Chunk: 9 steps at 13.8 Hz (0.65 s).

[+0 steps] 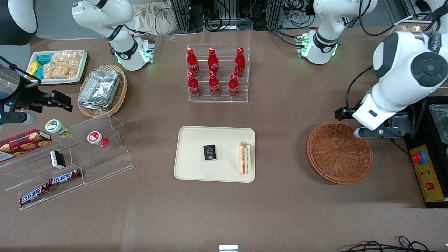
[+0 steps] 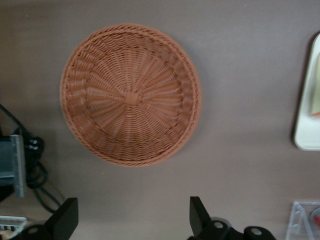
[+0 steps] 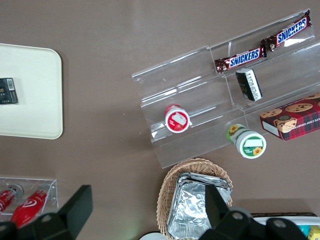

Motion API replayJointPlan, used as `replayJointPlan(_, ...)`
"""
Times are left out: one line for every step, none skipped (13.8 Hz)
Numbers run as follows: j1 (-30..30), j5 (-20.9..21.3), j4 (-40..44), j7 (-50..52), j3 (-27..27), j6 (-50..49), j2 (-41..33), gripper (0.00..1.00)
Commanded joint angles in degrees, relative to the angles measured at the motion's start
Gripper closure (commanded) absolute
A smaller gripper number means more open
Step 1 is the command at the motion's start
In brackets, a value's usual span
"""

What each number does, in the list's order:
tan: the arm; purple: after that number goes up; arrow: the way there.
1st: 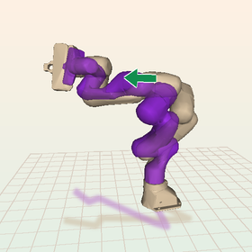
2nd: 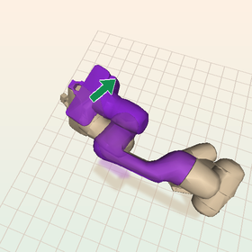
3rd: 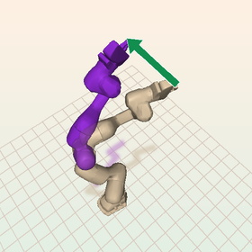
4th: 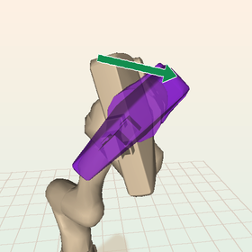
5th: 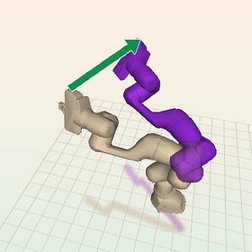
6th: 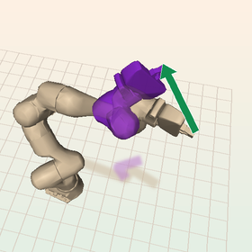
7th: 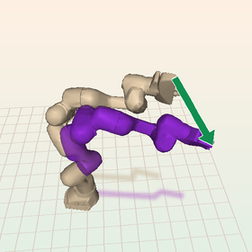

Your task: Place sandwich from basket to tray

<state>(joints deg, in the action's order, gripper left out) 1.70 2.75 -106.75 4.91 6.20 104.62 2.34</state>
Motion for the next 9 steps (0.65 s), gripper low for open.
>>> replayJointPlan(0.7,-1.0,-1.0,-8.3,-4.0,0.4,-1.7,0.0)
replayJointPlan(0.6,0.1,-0.7,-10.0,-4.3,0.2,-1.5,0.0)
replayJointPlan(0.0,0.2,0.5,-10.7,-4.3,0.1,-1.0,0.0)
replayJointPlan(-0.3,0.2,2.4,-11.0,-4.3,0.0,-0.2,0.0)
replayJointPlan(-0.3,0.2,5.2,-11.0,-4.3,-2.1,1.7,0.0)
replayJointPlan(-0.2,0.4,9.3,-11.1,-4.1,-5.7,4.4,0.0)
replayJointPlan(-0.2,0.6,14.2,-12.0,-3.9,-9.8,7.3,0.0)
replayJointPlan(-0.2,0.5,18.8,-13.4,-3.9,-13.5,10.1,0.0)
replayJointPlan(-0.2,0.1,22.1,-13.6,-3.9,-15.9,11.8,0.0)
